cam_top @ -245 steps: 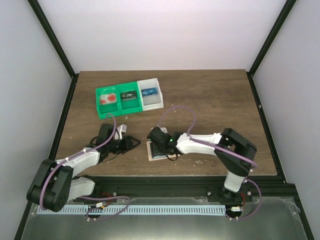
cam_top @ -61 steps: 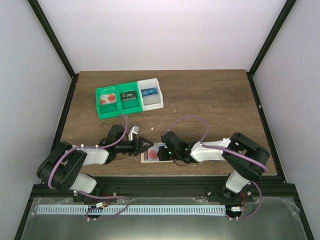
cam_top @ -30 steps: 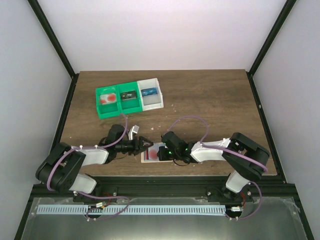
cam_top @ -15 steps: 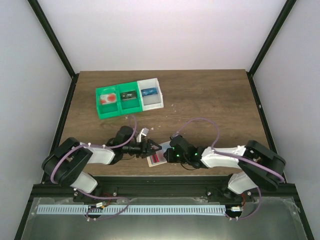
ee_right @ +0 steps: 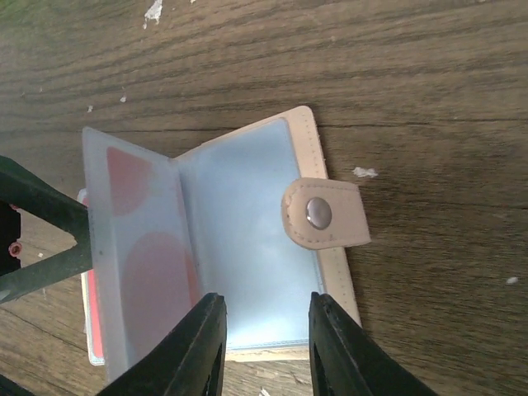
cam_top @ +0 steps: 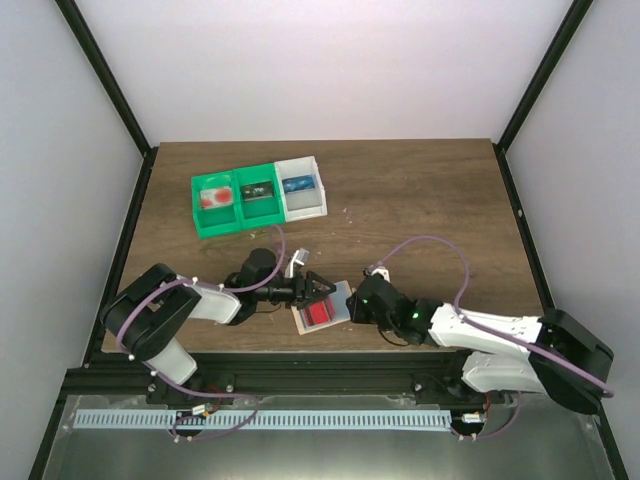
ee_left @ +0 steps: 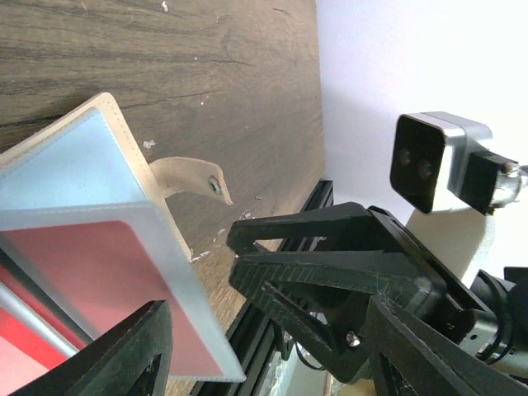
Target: Take the credit cards out of the card holder
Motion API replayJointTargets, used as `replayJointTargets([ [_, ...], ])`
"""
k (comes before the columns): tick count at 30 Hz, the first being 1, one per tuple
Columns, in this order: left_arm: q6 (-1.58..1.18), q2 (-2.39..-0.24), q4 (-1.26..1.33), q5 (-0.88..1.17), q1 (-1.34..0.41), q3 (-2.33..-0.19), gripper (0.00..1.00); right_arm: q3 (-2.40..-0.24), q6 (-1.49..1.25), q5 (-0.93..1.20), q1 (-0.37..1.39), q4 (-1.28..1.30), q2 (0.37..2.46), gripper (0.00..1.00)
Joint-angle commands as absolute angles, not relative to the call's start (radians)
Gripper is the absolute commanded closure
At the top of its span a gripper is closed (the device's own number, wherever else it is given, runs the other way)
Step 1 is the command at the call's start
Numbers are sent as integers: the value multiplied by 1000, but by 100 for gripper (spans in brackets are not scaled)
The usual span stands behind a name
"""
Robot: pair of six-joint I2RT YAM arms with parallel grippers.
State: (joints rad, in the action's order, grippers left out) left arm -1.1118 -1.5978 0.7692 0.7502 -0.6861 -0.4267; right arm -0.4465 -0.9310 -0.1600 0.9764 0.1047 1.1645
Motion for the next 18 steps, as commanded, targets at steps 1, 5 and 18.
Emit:
replayJointTargets([
  [1,-1120,-1619,848,757,-690,-441,34,-506,-912,-229,971,185,1108,68],
  [5,-1102,-1627,831,757,-690,-458,34,-512,-891,-234,971,191,1076,66],
  [18,-1090,-1567,731,682,-690,-350,33,-502,-781,-1,866,28,1266,64],
])
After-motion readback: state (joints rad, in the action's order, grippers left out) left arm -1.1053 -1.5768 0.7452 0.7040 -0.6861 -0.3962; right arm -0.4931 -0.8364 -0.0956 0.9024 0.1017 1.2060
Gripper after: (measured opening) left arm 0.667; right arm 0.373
